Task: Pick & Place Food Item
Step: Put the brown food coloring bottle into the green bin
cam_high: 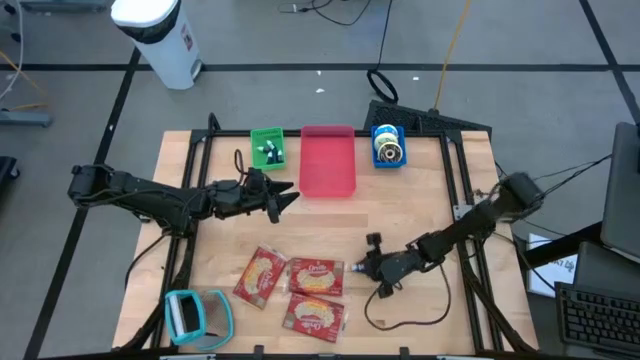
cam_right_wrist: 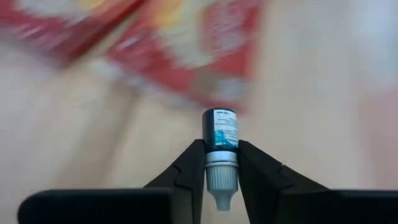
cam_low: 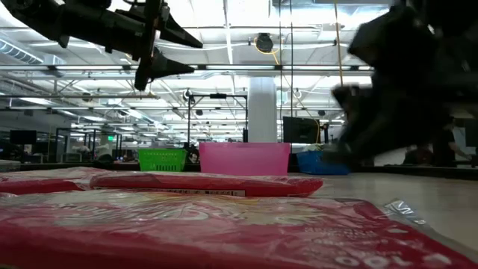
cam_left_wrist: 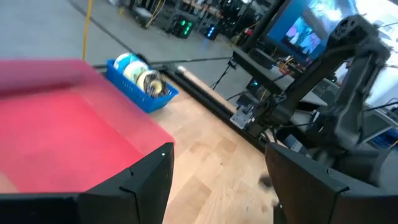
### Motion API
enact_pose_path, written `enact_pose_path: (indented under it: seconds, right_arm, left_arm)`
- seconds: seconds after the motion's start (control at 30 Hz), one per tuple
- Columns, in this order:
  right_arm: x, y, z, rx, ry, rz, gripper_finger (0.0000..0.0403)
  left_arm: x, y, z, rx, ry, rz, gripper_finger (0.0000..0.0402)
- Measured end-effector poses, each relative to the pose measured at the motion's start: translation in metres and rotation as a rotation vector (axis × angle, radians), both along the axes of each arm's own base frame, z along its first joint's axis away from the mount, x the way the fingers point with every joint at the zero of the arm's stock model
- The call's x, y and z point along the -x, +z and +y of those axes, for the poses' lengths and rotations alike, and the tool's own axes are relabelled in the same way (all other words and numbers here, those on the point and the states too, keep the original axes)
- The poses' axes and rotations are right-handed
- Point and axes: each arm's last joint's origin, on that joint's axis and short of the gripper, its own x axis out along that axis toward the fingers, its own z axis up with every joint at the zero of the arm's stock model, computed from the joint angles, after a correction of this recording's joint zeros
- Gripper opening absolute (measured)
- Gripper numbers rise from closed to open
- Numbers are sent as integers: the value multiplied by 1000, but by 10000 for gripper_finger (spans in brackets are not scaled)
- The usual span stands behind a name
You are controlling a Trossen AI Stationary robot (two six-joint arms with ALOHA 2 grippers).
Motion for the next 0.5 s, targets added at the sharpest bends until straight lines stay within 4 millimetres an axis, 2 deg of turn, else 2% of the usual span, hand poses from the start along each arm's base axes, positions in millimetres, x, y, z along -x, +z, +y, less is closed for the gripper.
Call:
enact_pose_path:
  seconds: [0.13,0.27,0.5]
  right_arm:
    - [10,28,-17,194,-118,-44,85]
    - [12,50,-34,383,-204,-118,80]
    - [-3,67,-51,468,-248,-249,67]
  left_arm:
    - [-11,-14,-2,66,3,10,255]
    - [-27,-33,-6,124,-19,-5,255]
    - [-64,-55,-16,162,-164,-60,255]
